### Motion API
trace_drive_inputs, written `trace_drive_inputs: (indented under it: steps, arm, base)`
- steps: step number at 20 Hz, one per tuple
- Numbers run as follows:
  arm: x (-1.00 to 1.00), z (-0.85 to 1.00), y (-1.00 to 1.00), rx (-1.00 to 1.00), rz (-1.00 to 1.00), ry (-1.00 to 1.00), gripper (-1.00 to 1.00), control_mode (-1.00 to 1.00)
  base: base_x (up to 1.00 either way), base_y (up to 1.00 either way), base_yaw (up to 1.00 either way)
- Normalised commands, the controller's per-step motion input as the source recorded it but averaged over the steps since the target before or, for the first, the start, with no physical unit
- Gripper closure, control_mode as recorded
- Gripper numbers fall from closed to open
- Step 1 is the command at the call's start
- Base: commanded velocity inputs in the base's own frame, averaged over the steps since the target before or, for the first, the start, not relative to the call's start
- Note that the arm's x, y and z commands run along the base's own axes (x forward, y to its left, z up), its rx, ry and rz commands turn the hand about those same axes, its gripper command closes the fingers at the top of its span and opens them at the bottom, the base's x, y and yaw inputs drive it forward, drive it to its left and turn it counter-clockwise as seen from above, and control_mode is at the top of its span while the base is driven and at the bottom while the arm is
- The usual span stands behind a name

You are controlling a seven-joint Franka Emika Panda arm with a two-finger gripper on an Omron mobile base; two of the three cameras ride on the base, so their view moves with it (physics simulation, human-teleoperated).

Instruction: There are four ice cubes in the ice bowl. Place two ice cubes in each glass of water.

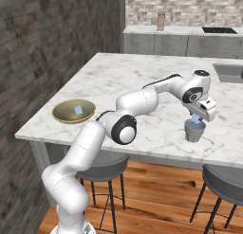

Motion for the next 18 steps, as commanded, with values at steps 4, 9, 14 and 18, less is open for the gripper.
trace_drive_inputs:
  steps: [4, 9, 14, 18]
  arm:
    - [0.02, 0.00, -0.02, 0.00, 0.00, 0.00, -1.00, -1.00]
    - [-0.30, 0.00, 0.08, 0.00, 0.03, -0.02, -1.00, -1.00]
    - [-1.00, 0.01, 0.93, 0.00, 0.15, -0.12, -1.00, -1.00]
    - [-0.99, 0.05, 1.00, 0.00, 0.13, -0.03, -1.00, -1.00]
  base:
    - [0.00, 0.00, 0.00]
    - [0.00, 0.00, 0.00]
    - [0.00, 0.00, 0.00]
    - [0.00, 0.00, 0.00]
